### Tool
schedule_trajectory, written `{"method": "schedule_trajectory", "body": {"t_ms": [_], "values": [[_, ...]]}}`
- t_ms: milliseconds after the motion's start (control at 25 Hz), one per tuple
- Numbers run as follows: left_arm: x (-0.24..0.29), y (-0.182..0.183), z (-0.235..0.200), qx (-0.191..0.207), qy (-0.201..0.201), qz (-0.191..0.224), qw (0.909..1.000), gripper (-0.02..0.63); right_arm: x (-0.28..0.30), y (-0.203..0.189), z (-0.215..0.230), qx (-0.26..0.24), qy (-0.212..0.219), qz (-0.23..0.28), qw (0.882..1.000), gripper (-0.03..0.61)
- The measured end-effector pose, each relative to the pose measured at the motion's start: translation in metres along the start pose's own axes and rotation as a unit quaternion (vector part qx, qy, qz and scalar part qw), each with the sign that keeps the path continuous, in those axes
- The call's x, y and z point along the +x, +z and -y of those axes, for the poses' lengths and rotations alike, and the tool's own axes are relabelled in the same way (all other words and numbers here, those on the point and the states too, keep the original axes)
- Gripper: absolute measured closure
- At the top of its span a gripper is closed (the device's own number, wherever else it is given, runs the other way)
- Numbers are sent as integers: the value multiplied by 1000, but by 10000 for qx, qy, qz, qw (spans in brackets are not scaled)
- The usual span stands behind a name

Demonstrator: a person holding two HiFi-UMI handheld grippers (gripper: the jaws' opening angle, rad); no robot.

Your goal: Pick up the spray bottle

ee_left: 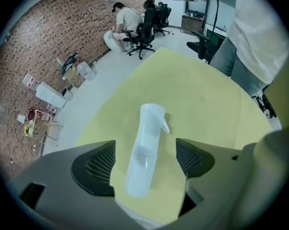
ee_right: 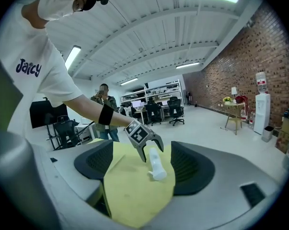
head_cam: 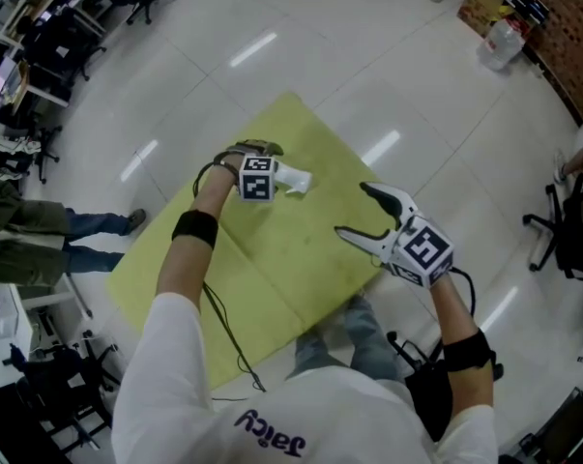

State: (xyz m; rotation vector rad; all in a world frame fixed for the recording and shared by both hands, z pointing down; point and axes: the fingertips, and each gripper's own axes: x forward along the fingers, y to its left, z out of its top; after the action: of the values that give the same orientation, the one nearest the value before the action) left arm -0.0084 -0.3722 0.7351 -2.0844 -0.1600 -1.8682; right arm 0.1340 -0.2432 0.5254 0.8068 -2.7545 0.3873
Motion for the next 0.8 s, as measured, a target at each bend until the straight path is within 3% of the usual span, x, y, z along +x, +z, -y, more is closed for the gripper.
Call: {"method": "schedule_trajectory", "body": {"t_ms": [240,800], "values": [[33,-1,2,274,-171,-216,9992,207,-4,6,18,-5,-624,430,9971,190],[69,-10,11,346,-574,-564,9962,245,-30,-3,39,212,-1179,658,9906,190]]}}
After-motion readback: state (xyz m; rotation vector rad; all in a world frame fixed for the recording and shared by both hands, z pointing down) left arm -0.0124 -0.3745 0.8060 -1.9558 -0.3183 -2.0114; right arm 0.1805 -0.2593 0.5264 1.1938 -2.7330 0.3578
